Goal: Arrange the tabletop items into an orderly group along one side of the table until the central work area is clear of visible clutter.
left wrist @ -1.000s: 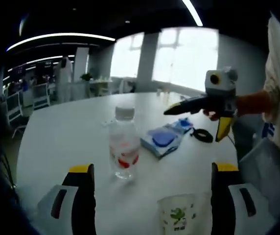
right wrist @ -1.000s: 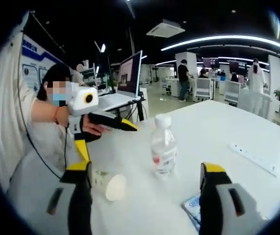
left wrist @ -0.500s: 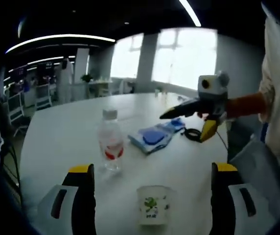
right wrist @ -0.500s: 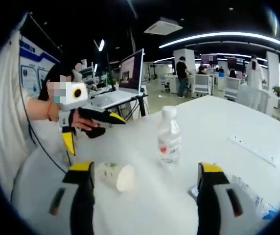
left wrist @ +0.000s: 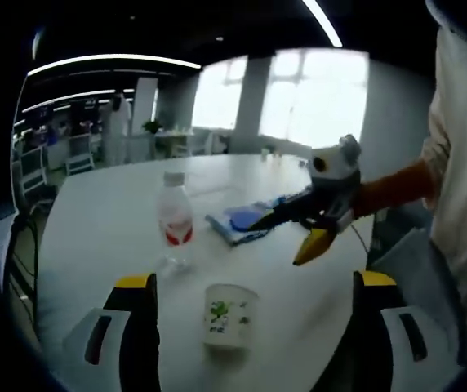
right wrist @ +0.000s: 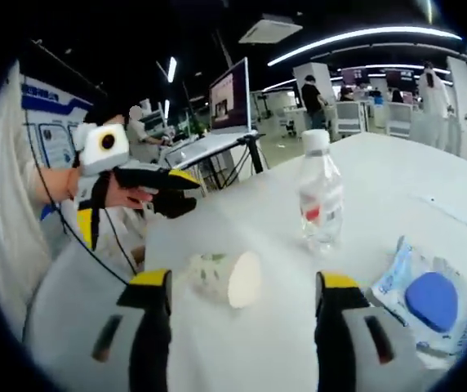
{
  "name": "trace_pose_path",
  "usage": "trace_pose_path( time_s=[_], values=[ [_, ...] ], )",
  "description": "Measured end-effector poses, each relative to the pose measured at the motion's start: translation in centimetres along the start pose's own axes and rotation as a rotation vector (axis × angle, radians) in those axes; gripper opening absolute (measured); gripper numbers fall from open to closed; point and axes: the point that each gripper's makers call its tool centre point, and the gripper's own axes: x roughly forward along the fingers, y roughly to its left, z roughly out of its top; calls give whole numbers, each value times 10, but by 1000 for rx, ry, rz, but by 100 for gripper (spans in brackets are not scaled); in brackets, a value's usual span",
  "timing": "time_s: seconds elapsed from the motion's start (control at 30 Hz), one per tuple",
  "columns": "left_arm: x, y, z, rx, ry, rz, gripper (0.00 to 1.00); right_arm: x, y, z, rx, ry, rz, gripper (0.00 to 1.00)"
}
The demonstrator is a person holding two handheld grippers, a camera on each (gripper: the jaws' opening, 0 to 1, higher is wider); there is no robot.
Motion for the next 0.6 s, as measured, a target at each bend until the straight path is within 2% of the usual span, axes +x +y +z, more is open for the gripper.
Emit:
trace_pose_path(
  time_s=[0.13, 0.2, 0.3, 0.43, 0.6],
  values=[
    [-5, -2, -2, -8, -5, 8, 96, 17, 7, -5, 9, 13, 36, 61],
    [-7, -1, -3, -11, -5, 19, 96, 24, 10, -8, 55, 19, 67, 53],
    [-9, -2, -2, -15, -8, 25, 96, 36, 12, -12, 61, 34, 95, 46],
    [-12, -1, -1, -19, -11, 40, 95, 44, 18, -16, 55, 60, 133, 36],
    [-14, -2, -1, -23, -13, 53, 94, 48, 17, -22, 87, 79, 160, 24]
  ],
)
